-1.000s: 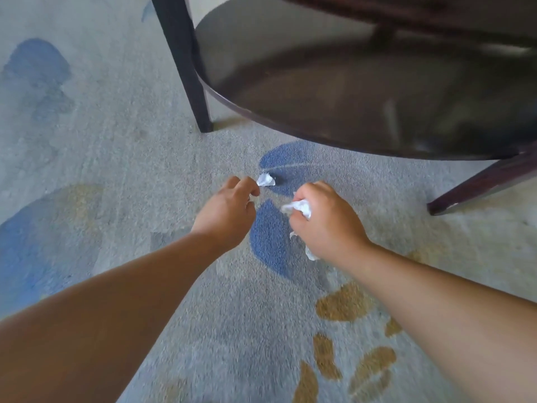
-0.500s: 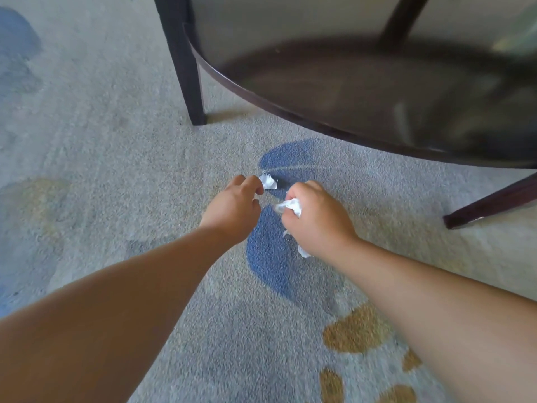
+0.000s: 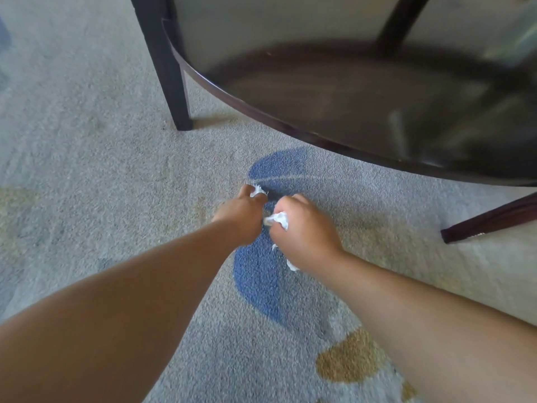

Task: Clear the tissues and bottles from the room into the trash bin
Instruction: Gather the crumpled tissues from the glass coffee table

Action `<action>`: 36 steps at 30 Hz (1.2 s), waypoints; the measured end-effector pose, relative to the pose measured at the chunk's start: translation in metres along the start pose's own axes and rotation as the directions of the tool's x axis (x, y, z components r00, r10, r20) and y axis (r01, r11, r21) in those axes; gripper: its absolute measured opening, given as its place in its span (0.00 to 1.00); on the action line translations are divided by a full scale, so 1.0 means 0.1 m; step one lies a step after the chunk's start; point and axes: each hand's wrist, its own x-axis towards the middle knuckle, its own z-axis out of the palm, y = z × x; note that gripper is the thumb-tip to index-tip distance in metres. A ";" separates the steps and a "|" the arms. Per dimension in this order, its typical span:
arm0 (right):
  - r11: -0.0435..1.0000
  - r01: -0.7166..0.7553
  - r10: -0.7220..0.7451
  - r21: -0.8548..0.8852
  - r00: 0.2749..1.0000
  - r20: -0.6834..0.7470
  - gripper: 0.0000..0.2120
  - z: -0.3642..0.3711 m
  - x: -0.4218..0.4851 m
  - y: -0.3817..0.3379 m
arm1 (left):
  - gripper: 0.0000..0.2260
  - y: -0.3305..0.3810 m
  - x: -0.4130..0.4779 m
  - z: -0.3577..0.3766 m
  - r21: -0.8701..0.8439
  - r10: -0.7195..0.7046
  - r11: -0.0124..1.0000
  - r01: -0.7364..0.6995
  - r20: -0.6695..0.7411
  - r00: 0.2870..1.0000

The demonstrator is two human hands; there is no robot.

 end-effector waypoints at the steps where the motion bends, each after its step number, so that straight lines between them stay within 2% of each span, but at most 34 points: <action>1: 1.000 0.001 -0.001 0.001 1.000 0.006 0.05 0.00 0.01 0.01 | 0.27 0.01 0.03 0.00 0.010 0.002 1.000 -0.002 0.018 1.000; 7: 1.000 0.011 -0.011 0.026 1.000 0.024 0.05 -0.02 0.07 0.03 | 0.27 0.00 0.16 0.04 0.056 0.015 0.998 -0.021 0.096 0.995; 9: 0.999 0.022 -0.023 0.029 0.999 0.026 0.04 -0.02 0.06 0.05 | 0.26 0.00 0.20 0.08 0.072 0.014 0.997 -0.020 0.083 0.996; 13: 0.998 0.035 -0.036 0.048 0.999 0.019 0.04 -0.02 0.03 0.10 | 0.18 0.02 0.21 0.09 0.019 0.000 1.000 -0.001 0.004 1.000; 19: 0.999 0.040 -0.040 0.033 0.999 0.012 0.05 -0.06 0.01 0.10 | 0.11 -0.04 -0.01 -0.06 -0.148 -0.028 0.989 0.002 -0.175 0.984; 23: 0.998 0.067 -0.067 0.018 0.998 0.007 0.04 -0.11 -0.02 0.00 | 0.10 -0.09 -0.23 -0.21 -0.240 -0.072 0.971 0.011 -0.247 0.966; 27: 0.996 0.086 -0.085 0.032 0.996 -0.003 0.04 -0.25 -0.10 -0.20 | 0.12 -0.13 -0.54 -0.48 -0.289 -0.109 0.957 0.038 -0.235 0.966; 30: 0.994 0.103 -0.103 0.039 0.995 0.002 0.06 -0.46 -0.23 -0.48 | 0.10 -0.15 -0.91 -0.82 -0.323 -0.136 0.945 0.052 -0.243 0.960; 36: 0.987 0.151 -0.154 0.053 0.987 0.037 0.07 -1.21 -0.72 -1.31 | 0.11 -0.07 -1.86 -1.73 -0.379 -0.184 0.921 0.089 -0.223 0.957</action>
